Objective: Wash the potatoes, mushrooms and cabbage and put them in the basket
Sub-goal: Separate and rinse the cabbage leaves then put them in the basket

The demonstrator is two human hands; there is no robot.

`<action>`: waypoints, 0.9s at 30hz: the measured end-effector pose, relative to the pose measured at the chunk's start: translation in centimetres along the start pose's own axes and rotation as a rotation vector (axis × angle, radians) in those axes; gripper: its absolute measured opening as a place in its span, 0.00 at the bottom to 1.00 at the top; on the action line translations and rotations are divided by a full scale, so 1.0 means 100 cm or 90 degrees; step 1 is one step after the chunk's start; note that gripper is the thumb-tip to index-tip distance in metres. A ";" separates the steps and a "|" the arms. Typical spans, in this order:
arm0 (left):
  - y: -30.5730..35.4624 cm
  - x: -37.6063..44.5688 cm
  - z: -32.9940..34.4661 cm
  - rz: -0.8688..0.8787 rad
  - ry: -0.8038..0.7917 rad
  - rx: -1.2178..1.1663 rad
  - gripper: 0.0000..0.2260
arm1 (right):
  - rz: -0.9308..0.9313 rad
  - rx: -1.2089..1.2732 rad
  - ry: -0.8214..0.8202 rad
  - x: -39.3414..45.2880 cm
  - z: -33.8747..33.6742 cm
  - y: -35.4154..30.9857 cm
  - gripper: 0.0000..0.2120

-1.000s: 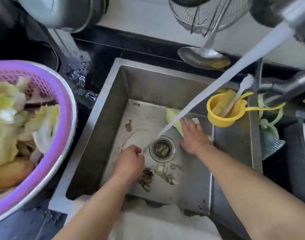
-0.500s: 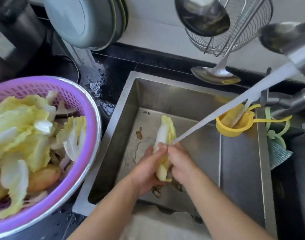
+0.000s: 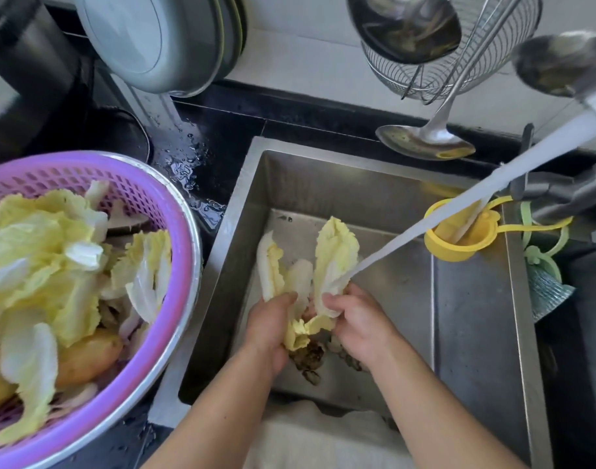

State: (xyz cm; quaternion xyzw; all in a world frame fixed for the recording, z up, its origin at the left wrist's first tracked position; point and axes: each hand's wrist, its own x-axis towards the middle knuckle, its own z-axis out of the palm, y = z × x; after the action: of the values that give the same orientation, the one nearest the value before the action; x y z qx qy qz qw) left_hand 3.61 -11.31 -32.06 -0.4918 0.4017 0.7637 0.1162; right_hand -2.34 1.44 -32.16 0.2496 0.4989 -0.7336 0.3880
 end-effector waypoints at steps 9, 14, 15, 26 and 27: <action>0.000 -0.002 0.003 0.014 -0.079 0.028 0.15 | 0.010 -0.319 0.132 0.003 0.014 0.012 0.12; -0.003 0.001 0.005 -0.015 -0.070 0.073 0.13 | -0.033 -0.318 0.092 -0.005 0.010 0.015 0.18; -0.004 0.000 0.007 -0.025 -0.076 0.077 0.13 | -0.034 -0.264 0.116 -0.001 0.010 0.012 0.22; -0.002 -0.003 0.009 0.061 -0.070 0.056 0.12 | -0.051 -0.182 0.246 0.012 0.034 0.011 0.06; -0.001 -0.002 0.007 0.061 -0.061 0.040 0.12 | -0.049 -0.199 0.247 0.012 0.034 0.011 0.06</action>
State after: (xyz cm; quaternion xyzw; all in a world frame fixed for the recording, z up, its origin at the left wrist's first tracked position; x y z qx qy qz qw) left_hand 3.29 -10.68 -31.84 -0.4311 0.4424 0.7782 0.1139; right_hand -2.02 -2.28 -32.37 0.3033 0.6806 -0.6002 0.2906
